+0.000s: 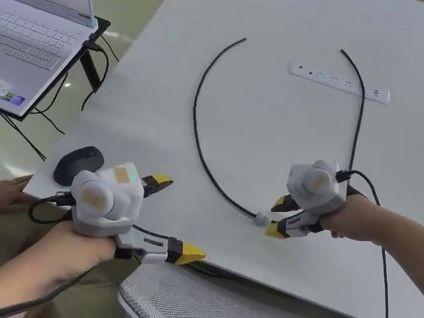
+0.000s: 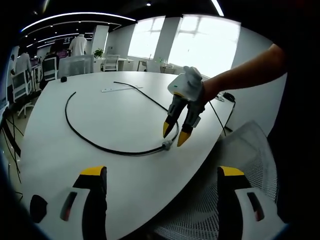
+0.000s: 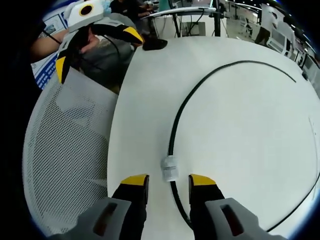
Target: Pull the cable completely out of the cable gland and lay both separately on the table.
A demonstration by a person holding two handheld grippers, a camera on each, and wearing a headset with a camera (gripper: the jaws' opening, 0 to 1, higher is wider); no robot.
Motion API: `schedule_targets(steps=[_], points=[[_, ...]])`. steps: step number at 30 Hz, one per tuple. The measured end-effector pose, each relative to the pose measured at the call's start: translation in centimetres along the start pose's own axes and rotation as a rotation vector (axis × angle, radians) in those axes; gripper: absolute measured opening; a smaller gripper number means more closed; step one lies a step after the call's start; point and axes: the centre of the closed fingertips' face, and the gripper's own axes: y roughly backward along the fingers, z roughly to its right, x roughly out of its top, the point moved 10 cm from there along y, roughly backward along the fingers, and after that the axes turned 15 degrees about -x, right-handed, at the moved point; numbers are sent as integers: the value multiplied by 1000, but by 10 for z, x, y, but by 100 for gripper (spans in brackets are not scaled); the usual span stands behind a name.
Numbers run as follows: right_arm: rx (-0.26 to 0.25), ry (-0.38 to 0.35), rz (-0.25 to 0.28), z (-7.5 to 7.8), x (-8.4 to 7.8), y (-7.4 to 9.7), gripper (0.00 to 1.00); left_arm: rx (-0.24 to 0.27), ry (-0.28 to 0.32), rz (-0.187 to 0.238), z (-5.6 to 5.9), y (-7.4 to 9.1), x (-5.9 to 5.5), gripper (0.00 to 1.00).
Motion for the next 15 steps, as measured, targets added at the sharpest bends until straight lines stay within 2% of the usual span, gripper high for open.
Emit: schedule_targets(steps=[6, 10, 15], points=[[5, 25, -6, 1, 1, -4, 23, 2, 2, -6, 0, 1, -1, 91], [7, 35, -16, 2, 2, -5, 15, 7, 12, 3, 0, 3, -1, 91], [10, 30, -23, 2, 3, -7, 11, 19, 24, 2, -1, 5, -5, 92]])
